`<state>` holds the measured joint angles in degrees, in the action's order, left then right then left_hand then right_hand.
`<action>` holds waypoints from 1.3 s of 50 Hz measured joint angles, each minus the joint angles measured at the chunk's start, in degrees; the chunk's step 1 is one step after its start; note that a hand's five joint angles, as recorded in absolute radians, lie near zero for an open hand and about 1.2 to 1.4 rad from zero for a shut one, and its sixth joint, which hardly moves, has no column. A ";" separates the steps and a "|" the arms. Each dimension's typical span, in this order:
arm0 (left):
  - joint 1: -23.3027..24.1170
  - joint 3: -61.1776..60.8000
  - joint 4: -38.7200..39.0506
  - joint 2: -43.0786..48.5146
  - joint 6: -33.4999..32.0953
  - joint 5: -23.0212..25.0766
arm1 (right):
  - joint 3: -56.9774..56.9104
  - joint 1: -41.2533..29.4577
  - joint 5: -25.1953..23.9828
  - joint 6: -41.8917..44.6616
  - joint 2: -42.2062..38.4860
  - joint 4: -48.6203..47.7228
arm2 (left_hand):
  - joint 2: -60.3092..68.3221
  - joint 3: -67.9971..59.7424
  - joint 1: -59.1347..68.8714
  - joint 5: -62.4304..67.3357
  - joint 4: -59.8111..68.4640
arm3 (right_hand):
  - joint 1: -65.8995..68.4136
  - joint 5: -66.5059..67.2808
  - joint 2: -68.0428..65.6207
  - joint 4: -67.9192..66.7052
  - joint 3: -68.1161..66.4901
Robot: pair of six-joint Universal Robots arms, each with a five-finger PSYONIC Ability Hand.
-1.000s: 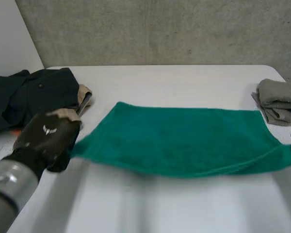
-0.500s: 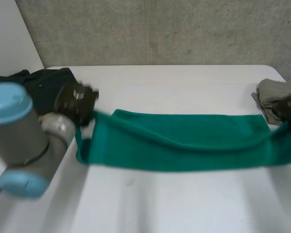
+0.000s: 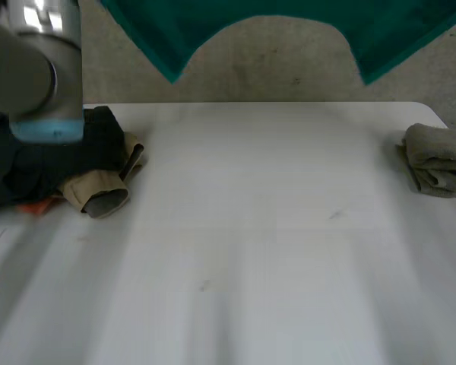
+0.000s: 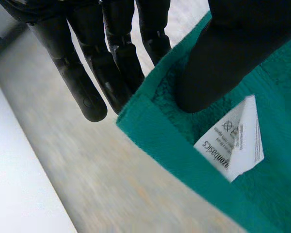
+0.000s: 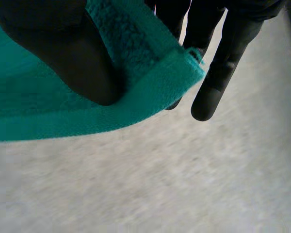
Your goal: Fold the laundry.
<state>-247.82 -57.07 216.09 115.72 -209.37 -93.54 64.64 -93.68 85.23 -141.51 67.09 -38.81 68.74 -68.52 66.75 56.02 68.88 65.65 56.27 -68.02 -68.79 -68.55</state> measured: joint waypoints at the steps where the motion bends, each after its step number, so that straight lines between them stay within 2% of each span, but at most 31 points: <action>1: -0.13 -1.74 -0.07 -0.16 0.44 -0.05 | 0.52 -0.05 -0.12 -0.02 -0.32 0.45 | 0.00 0.00 0.00 0.00 0.00 | 0.00 0.00 0.00 0.00 0.00; 7: -0.64 -16.36 -0.37 -0.38 4.06 0.01 | 7.02 -0.18 -3.78 -0.61 -4.40 5.51 | 0.01 -0.02 0.00 0.00 0.00 | 0.00 0.00 0.00 0.00 -0.05; 12: -0.40 -26.77 0.94 0.81 5.34 0.93 | 13.63 0.02 -8.69 -0.89 -8.82 9.36 | 0.04 -0.03 0.00 0.00 0.00 | 0.00 0.00 0.00 -0.01 -0.09; 18: -0.18 -36.31 2.17 2.02 5.14 3.47 | 18.90 0.34 -10.10 -0.58 -9.90 14.23 | 0.05 -0.03 0.00 0.00 0.00 | 0.00 0.00 0.00 -0.01 -0.09; 22: -0.39 -42.56 0.47 -0.95 4.66 4.59 | 21.42 0.92 -10.13 0.04 -8.16 20.80 | 0.05 -0.03 0.00 0.00 0.00 | 0.00 0.00 0.00 -0.01 -0.09; 28: -0.91 -52.37 -9.77 -11.62 3.72 5.09 | 25.64 4.51 -10.09 3.53 -1.10 37.67 | 0.05 -0.03 0.00 0.00 0.00 | 0.00 0.00 0.00 -0.01 -0.10; 32: -1.35 -58.51 -24.47 -21.02 3.13 5.11 | 30.25 10.03 -9.99 12.27 5.13 52.38 | 0.05 -0.03 0.00 0.00 0.00 | 0.00 0.00 0.00 -0.01 -0.10; 33: -1.40 -59.04 -25.99 -21.87 3.08 5.12 | 30.61 10.46 -9.99 13.07 5.53 53.37 | 0.05 -0.03 0.00 0.00 0.00 | 0.00 0.00 0.00 -0.01 -0.10; 35: -1.70 -62.16 -35.75 -27.17 2.78 5.24 | 33.52 14.16 -9.96 20.16 8.64 60.72 | 0.05 -0.03 0.00 0.00 0.00 | 0.00 0.00 0.00 -0.01 -0.10; 39: -1.74 -64.48 -43.10 -31.49 2.46 5.57 | 35.90 17.83 -9.99 27.19 11.00 65.58 | 0.05 -0.03 0.00 0.00 0.00 | 0.00 0.00 0.00 -0.01 -0.10; 46: -1.46 -63.04 -40.97 -30.47 2.23 5.77 | 34.97 18.83 -10.06 26.19 10.40 61.75 | 0.05 -0.03 0.00 0.00 0.00 | 0.00 0.00 0.00 -0.02 -0.10; 47: -1.41 -60.73 -37.53 -27.35 2.20 5.68 | 33.31 17.91 -9.99 22.94 8.11 57.57 | 0.05 -0.03 0.00 0.00 0.00 | 0.00 0.00 0.00 -0.01 -0.10; 54: -1.31 -50.98 -27.92 -15.43 2.26 5.05 | 26.72 12.62 -7.99 14.79 -0.47 47.33 | 0.05 -0.03 0.00 0.00 0.00 | 0.00 0.00 0.00 -0.02 -0.10; 60: -0.95 -41.30 -22.26 -4.98 2.35 1.90 | 20.60 8.98 -4.56 11.46 -7.25 40.42 | 0.05 -0.03 0.00 0.00 0.00 | 0.00 0.00 0.01 -0.02 -0.10; 65: -0.04 -36.79 -21.27 -0.12 2.39 -0.97 | 17.55 7.52 -3.57 11.08 -10.36 37.37 | 0.05 -0.03 0.00 0.00 0.01 | 0.00 0.00 0.00 -0.01 -0.10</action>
<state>-247.86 -93.86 194.82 115.60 -206.98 -94.51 82.19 -86.16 81.66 -130.42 56.74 -1.44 68.79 -68.55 66.75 56.02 68.89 65.65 56.27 -68.02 -68.81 -68.65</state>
